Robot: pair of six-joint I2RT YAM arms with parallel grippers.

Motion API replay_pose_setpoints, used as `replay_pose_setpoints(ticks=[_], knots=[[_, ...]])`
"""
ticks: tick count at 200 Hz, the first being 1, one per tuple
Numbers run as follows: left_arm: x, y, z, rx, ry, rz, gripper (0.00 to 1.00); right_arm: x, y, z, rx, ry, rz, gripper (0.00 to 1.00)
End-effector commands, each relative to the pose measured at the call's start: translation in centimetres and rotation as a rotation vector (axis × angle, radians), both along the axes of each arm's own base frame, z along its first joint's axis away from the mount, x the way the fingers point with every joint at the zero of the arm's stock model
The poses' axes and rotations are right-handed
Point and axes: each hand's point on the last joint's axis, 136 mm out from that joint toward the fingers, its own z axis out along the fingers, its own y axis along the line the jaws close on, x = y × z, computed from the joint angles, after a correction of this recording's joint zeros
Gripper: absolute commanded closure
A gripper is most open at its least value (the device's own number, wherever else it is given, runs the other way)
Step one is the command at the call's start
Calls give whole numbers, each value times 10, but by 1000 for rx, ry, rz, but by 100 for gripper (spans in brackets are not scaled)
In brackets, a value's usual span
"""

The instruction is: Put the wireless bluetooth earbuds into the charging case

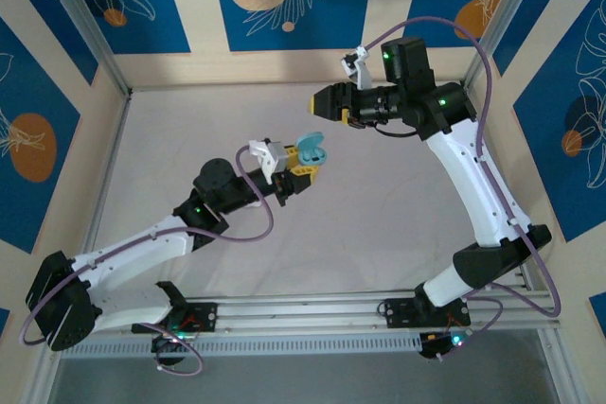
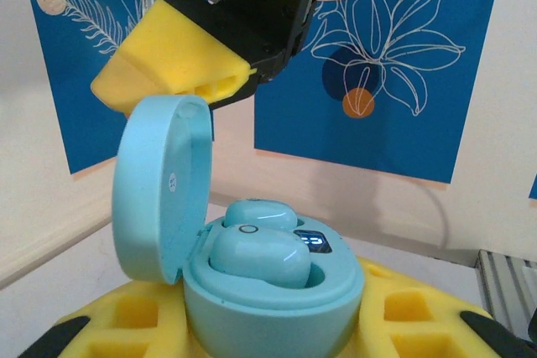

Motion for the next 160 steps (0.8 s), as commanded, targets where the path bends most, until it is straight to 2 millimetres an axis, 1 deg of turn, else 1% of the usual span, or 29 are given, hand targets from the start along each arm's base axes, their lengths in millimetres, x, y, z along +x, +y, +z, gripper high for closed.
replay_pose_setpoints(ticks=[1,27,70,130,160], knots=[[-7,5,25,-36,-58,0,78,-8,2,4,7,5,36,37],[-6,6,25,-34,-58,8,78,-5,3,-1,-2,13,40,36],[-5,3,23,-38,-57,-1,78,-8,1,-4,-15,20,39,36],[-8,-1,15,-21,-61,-24,78,-15,-2,-3,-15,33,34,35],[-8,-2,17,-22,-71,-27,78,-17,0,-4,-19,35,42,35]])
